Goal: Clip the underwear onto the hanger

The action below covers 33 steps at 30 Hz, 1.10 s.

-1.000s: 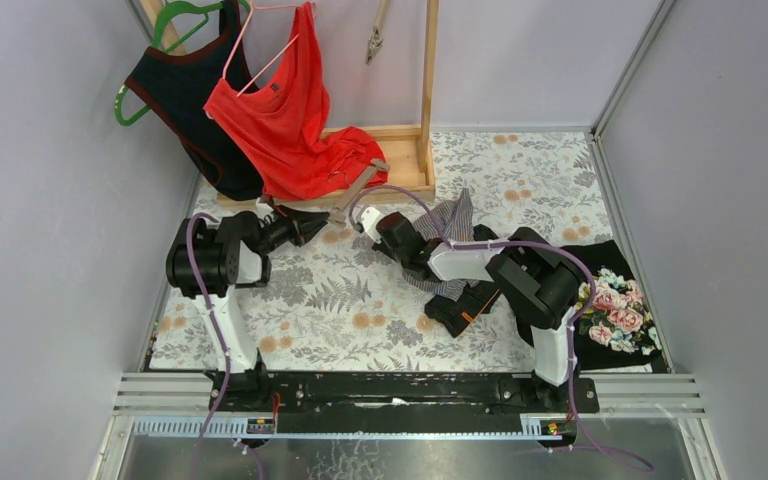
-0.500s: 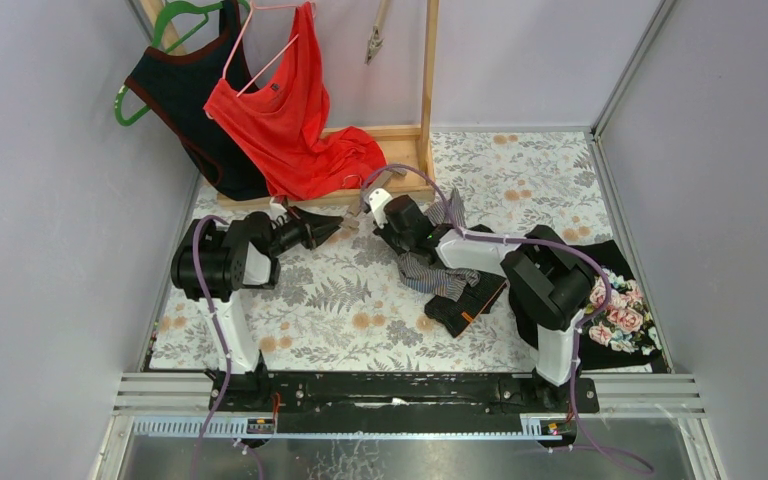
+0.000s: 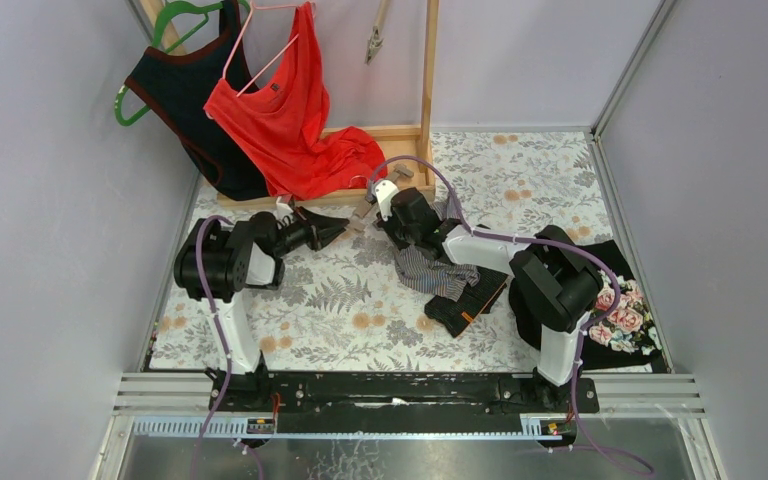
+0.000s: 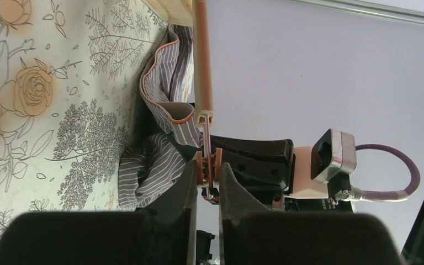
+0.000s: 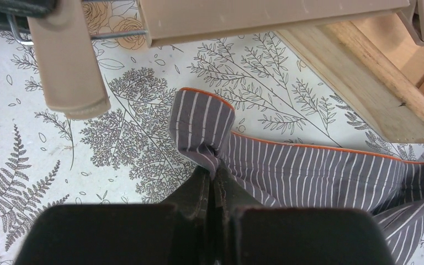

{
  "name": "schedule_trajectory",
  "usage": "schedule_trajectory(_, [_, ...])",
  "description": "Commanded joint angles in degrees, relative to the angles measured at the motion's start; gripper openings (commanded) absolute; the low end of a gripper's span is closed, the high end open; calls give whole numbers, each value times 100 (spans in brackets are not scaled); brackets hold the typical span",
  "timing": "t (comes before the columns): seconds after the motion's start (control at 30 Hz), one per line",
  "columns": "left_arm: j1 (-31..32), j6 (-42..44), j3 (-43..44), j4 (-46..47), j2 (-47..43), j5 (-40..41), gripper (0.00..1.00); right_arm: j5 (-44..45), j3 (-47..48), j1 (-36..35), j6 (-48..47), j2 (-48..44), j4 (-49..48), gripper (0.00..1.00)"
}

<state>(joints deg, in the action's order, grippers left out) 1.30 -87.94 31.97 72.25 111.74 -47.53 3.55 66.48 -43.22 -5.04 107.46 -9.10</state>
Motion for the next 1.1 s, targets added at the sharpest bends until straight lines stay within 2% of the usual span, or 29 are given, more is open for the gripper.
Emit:
schedule_trajectory(0.0, [129,149,77,86,15,36,0,-228,267,4,133,-335,-184,0])
schedule_trajectory(0.3, [187,52,106,302,206,92,0,-423,244,5,225,-539,-239,0])
schedule_trajectory(0.83, [193,-932,146,1770,732,161,0,-578,119,0,271,-665,-245,0])
schedule_trajectory(1.07, [191,-1005,171,1854,703,233,0,-621,69,6,273,-643,-261,0])
